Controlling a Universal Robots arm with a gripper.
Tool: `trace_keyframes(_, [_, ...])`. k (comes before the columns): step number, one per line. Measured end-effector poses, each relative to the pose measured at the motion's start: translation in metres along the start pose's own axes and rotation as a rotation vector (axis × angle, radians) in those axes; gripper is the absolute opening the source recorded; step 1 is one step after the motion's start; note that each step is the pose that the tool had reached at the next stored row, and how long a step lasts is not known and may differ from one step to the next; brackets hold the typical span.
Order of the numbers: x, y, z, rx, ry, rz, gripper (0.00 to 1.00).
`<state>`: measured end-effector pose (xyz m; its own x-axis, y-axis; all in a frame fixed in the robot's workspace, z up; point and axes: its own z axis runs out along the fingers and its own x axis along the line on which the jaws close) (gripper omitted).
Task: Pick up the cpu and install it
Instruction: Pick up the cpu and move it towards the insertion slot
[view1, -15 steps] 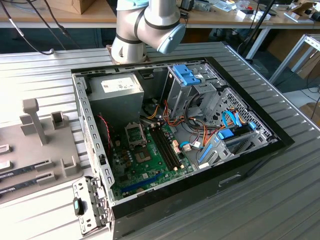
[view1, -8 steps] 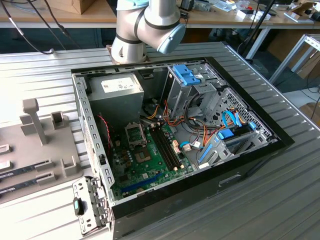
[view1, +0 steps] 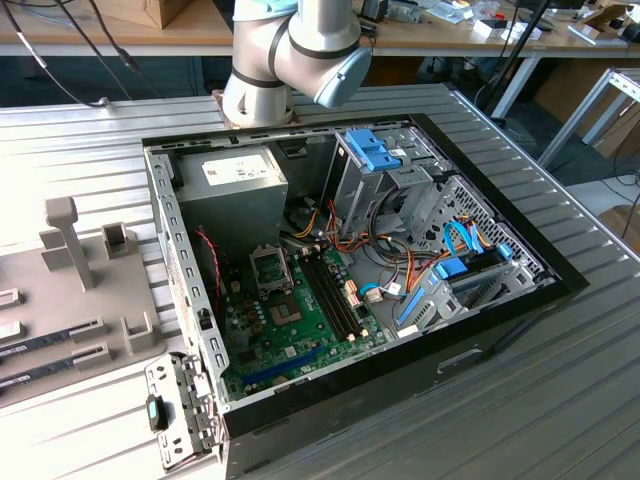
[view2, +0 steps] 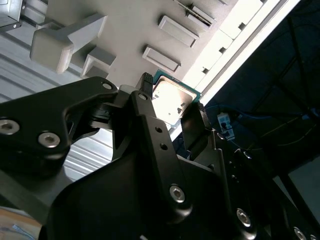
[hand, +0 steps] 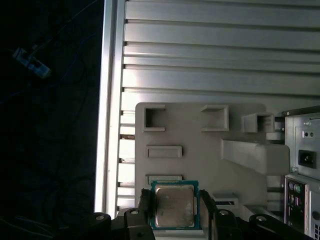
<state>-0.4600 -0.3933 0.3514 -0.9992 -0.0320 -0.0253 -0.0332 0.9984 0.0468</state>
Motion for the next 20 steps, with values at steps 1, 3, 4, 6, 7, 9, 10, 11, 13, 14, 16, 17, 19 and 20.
trace_keyframes(1, [0.0000, 0.0000, -0.0004, 0.0000, 0.0000, 0.000, 0.47])
trace_keyframes(3, [0.0000, 0.0001, -0.0012, 0.0000, 0.0001, 0.000, 0.47])
trace_keyframes(4, [0.0000, 0.0001, -0.0016, 0.0000, 0.0000, 0.000, 0.47])
trace_keyframes(6, [-0.0001, 0.0001, -0.0022, 0.0000, 0.0000, 0.000, 0.47])
trace_keyframes(7, [-0.0001, 0.0001, -0.0027, -0.0001, 0.0000, 0.000, 0.47])
trace_keyframes(9, [-0.0001, 0.0002, -0.0033, -0.0001, 0.0000, 0.000, 0.47])
trace_keyframes(10, [-0.0001, 0.0002, -0.0036, 0.0000, 0.0000, 0.000, 0.47])
trace_keyframes(11, [-0.0001, 0.0002, -0.0041, 0.0000, 0.0001, 0.000, 0.47])
trace_keyframes(13, [-0.0001, 0.0002, -0.0049, -0.0001, 0.0000, 0.000, 0.47])
trace_keyframes(14, [-0.0001, 0.0002, -0.0053, -0.0001, 0.0000, 0.000, 0.47])
trace_keyframes(16, [-0.0001, 0.0003, -0.0060, -0.0002, 0.0000, 0.000, 0.47])
trace_keyframes(17, [-0.0001, 0.0003, -0.0063, -0.0001, 0.0000, 0.000, 0.47])
trace_keyframes(19, [-0.0002, 0.0003, -0.0069, -0.0001, 0.0000, 0.000, 0.47])
trace_keyframes(20, [-0.0002, 0.0003, -0.0073, -0.0002, 0.0001, 0.000, 0.47])
